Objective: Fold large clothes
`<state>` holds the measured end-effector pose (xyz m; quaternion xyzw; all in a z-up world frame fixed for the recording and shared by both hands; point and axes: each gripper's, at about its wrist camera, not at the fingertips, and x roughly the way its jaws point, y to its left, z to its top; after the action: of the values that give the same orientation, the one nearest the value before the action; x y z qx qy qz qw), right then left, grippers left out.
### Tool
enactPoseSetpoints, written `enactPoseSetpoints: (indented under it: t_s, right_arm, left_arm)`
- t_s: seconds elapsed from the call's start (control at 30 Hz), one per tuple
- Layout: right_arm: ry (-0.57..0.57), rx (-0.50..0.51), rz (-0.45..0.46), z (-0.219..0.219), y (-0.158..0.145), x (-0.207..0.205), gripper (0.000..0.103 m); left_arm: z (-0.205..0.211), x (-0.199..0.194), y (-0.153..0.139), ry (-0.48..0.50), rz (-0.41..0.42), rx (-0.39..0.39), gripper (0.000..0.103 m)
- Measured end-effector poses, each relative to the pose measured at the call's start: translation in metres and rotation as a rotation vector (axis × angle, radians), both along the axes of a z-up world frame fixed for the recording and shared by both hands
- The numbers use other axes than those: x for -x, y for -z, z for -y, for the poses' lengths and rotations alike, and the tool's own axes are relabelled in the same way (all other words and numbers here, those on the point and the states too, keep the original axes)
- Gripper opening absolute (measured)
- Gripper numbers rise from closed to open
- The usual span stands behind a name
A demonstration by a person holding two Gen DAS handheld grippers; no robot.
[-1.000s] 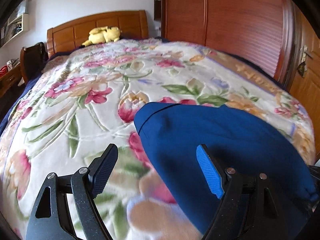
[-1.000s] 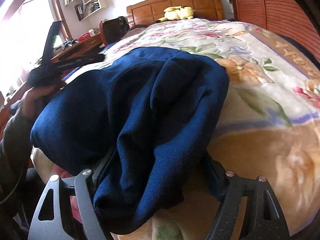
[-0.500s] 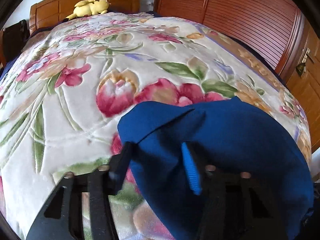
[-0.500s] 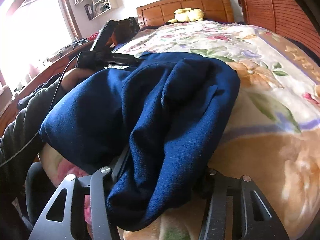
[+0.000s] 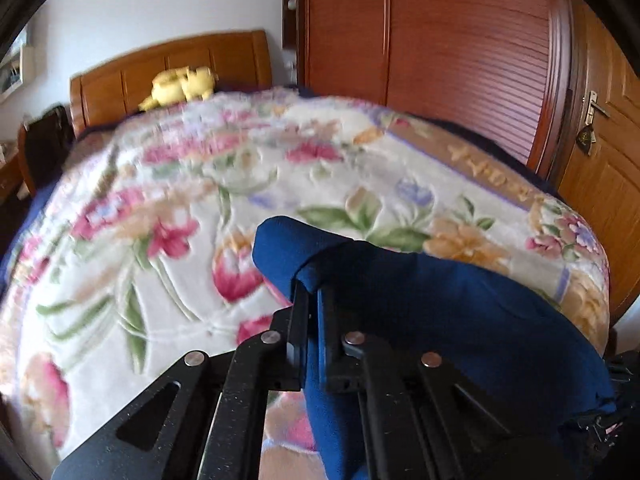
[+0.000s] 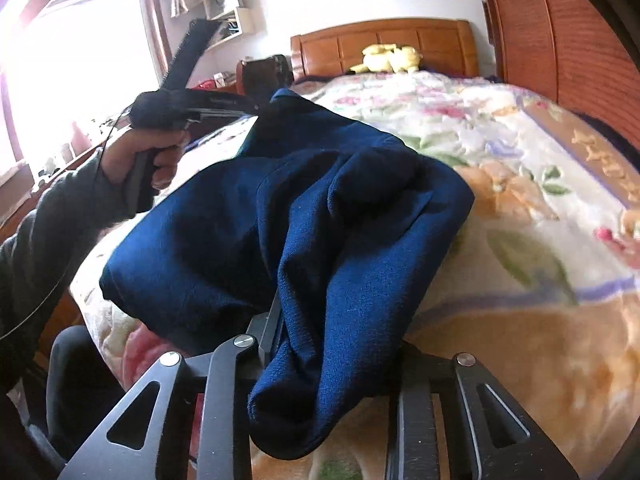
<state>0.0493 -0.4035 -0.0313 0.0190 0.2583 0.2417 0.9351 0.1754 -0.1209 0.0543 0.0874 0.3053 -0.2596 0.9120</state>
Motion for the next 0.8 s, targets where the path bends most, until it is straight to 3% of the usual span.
enactPoseSetpoints:
  t_s: [0.17, 0.37, 0.8]
  right_arm:
    - [0.014, 0.02, 0.062, 0.012, -0.013, 0.004, 0.024]
    - [0.112, 0.072, 0.111, 0.063, -0.029, 0.006, 0.023]
    - [0.451, 0.363, 0.094, 0.218, -0.067, 0.026, 0.023]
  left_arm:
    - [0.011, 0.019, -0.027, -0.006, 0.062, -0.011, 0.003]
    - [0.053, 0.032, -0.041, 0.02, 0.11, 0.009, 0.003]
    - [0.284, 0.038, -0.057, 0.253, 0.129, 0.11, 0.003]
